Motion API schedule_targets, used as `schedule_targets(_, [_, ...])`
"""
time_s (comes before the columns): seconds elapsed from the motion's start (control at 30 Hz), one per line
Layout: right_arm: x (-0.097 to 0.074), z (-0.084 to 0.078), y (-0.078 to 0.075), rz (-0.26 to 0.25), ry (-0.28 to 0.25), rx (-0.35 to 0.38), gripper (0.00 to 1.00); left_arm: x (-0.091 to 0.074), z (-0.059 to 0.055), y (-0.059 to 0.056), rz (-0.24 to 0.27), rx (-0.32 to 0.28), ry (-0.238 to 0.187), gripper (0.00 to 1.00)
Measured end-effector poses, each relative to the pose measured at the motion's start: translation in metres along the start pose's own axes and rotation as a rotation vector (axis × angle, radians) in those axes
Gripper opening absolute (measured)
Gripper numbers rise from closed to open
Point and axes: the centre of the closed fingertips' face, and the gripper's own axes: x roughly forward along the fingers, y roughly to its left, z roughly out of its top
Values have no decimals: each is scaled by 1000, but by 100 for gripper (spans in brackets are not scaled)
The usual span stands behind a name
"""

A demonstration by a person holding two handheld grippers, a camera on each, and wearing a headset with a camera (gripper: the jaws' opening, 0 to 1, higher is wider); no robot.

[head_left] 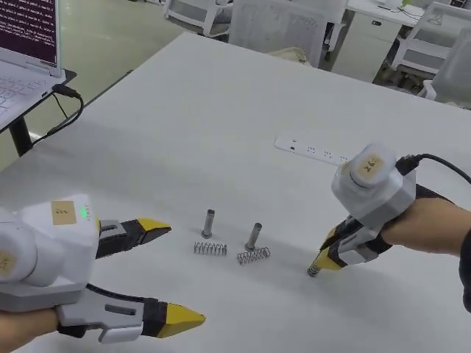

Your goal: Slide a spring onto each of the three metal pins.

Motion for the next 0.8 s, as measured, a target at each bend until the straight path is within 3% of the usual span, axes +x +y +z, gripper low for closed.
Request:
schedule_targets(0.57, [-8, 11, -6, -53, -89, -12, 42, 3, 0, -2, -8, 3, 6, 72])
schedule_targets(0.8, [-15, 13, -6, -71, -113, -16, 45, 6, 1, -3, -14, 5, 7, 71])
